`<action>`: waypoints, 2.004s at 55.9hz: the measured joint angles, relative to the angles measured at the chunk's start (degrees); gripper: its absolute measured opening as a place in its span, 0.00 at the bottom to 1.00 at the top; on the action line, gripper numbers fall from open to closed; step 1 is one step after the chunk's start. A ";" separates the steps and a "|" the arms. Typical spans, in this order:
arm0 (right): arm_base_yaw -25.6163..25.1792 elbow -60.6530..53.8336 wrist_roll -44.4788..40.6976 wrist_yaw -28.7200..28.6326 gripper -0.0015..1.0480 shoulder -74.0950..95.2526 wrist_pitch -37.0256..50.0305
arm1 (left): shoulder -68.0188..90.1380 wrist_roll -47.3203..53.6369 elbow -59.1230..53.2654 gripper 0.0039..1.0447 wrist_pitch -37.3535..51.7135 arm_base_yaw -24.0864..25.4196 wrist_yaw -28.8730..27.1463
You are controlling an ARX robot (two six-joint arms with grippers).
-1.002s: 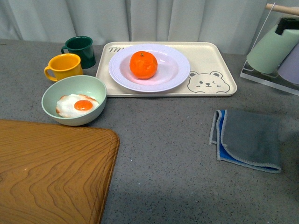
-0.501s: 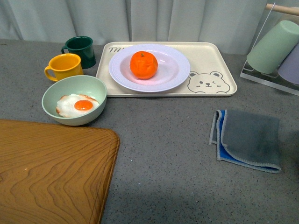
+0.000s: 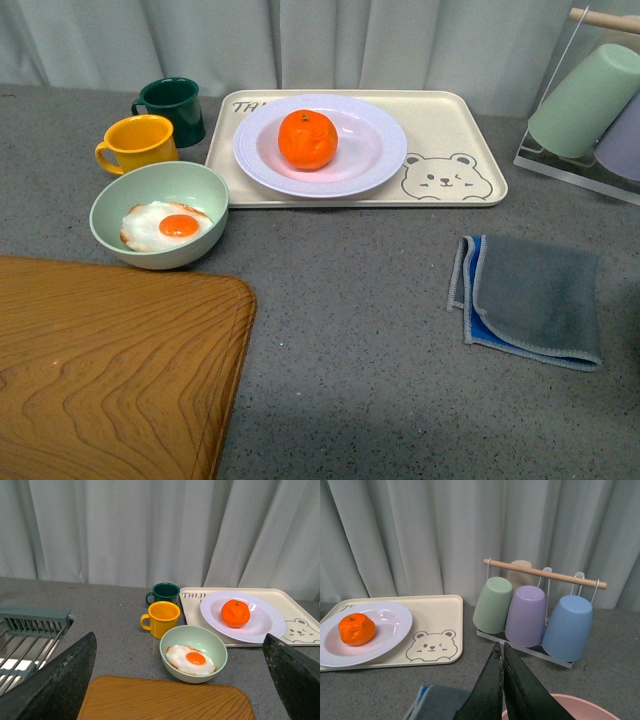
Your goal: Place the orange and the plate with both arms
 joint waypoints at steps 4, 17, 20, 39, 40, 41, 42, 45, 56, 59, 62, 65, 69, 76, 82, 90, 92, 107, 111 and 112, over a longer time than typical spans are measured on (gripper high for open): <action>0.00 -0.77 0.00 0.00 0.01 -4.22 -3.43 | 0.00 0.00 0.00 0.94 0.00 0.00 0.00; 0.00 -1.64 0.00 -0.02 0.01 -14.21 -12.11 | 0.00 0.00 0.00 0.94 0.00 0.00 0.00; 0.00 -1.77 0.00 -0.02 0.01 -16.22 -13.90 | 0.00 0.00 0.00 0.94 0.00 0.00 0.00; 0.00 -1.86 0.00 -0.02 0.01 -26.91 -23.85 | 0.00 0.00 0.00 0.94 0.00 0.00 0.00; 0.00 -1.86 0.00 -0.02 0.01 -27.47 -24.39 | 0.00 0.00 0.00 0.94 0.00 0.00 0.00; 0.00 -1.86 0.00 -0.02 0.01 -27.78 -24.65 | 0.00 0.00 0.00 0.94 0.00 0.00 0.00; 0.00 -1.86 0.00 -0.02 0.01 -28.33 -25.22 | 0.00 0.00 0.00 0.94 0.00 0.00 0.00; 0.00 -1.86 0.00 -0.02 0.01 -29.68 -26.51 | 0.00 0.00 0.00 0.94 0.00 0.00 0.00; 0.00 -1.86 0.00 -0.02 0.01 -34.16 -30.88 | 0.00 0.00 0.00 0.94 0.00 0.00 0.00; 0.00 -1.86 0.00 -0.02 0.01 -35.19 -31.91 | 0.00 0.00 0.00 0.94 0.00 0.00 0.00; 0.00 -1.86 0.00 -0.02 0.01 -36.15 -32.85 | 0.00 0.00 0.00 0.94 0.00 0.00 0.00; 0.00 -1.86 0.00 -0.02 0.01 -37.09 -33.75 | 0.00 0.00 0.00 0.94 0.00 0.00 0.00; 0.00 -1.86 0.00 -0.02 0.01 -38.25 -34.95 | 0.00 0.00 0.00 0.94 0.00 0.00 0.00; 0.00 -1.86 0.00 -0.04 0.01 -40.00 -36.65 | 0.00 0.00 0.00 0.94 0.00 0.00 0.00; 0.00 -1.86 0.00 -0.04 0.01 -41.38 -38.05 | 0.00 0.00 0.00 0.94 0.00 0.00 0.00; 0.00 -1.81 0.00 -0.13 0.01 -50.62 -47.95 | 0.00 0.00 0.00 0.94 0.00 0.00 -0.02; 0.00 -1.81 0.00 -0.20 0.01 -51.12 -48.02 | 0.00 0.00 0.00 0.94 0.00 0.00 0.00; 0.00 -1.81 -0.07 -0.20 0.34 -51.17 -48.22 | 0.00 0.00 0.00 0.94 0.00 0.00 0.00; 0.00 -1.81 -0.07 -0.17 0.46 -51.17 -48.22 | 0.00 0.00 0.00 0.94 0.00 0.00 0.00; 0.00 -1.81 -0.07 -0.17 0.48 -51.17 -48.22 | 0.00 0.00 0.00 0.94 0.00 0.00 0.00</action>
